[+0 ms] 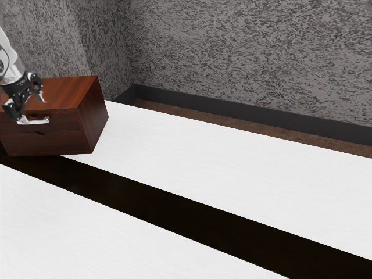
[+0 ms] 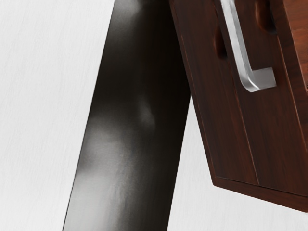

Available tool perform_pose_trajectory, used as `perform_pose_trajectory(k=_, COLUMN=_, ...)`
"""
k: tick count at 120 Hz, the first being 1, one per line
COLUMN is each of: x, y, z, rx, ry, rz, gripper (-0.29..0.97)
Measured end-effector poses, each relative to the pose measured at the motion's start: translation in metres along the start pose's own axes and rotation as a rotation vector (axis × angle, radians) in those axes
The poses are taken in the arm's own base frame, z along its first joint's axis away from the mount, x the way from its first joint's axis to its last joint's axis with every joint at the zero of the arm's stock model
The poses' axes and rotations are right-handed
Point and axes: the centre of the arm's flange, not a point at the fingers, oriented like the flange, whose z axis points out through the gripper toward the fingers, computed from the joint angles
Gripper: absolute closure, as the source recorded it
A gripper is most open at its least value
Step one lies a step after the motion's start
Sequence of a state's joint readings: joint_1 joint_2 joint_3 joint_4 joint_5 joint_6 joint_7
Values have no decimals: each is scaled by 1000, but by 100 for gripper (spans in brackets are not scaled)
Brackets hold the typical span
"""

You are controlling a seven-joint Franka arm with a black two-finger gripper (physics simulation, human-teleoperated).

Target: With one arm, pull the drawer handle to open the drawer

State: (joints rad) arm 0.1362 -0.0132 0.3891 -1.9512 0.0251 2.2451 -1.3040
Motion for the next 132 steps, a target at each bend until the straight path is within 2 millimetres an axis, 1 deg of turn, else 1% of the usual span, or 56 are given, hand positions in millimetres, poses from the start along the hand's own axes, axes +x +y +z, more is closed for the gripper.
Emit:
perform_pose_trajectory(k=21, x=27, y=2, z=25, rx=-55, ry=46, rz=-126, gripper=0)
perform_pose_trajectory(k=35, x=27, y=8, z=41, rx=-84, ry=65, rz=-166, gripper=0)
perform_pose_trajectory(k=45, x=29, y=10, z=46, rx=-105, ry=74, rz=-189, gripper=1)
perform_pose_trajectory(k=56, x=44, y=7, z=48, rx=-121, ry=88, rz=-228, gripper=1)
perform_pose_trajectory(k=72, x=55, y=4, z=64, rx=-117, ry=104, rz=-265, gripper=1)
perform_pose_trajectory(k=79, x=58, y=4, z=72, rx=-114, ry=111, rz=-275, gripper=1)
perform_pose_trajectory(k=103, x=61, y=4, z=80, rx=-123, ry=110, rz=-293, gripper=1)
perform_pose_trajectory(k=118, x=70, y=1, z=82, rx=-123, ry=104, rz=-326, gripper=0)
perform_pose_trajectory(k=132, x=79, y=-3, z=93, rx=-109, ry=106, rz=-349, gripper=0)
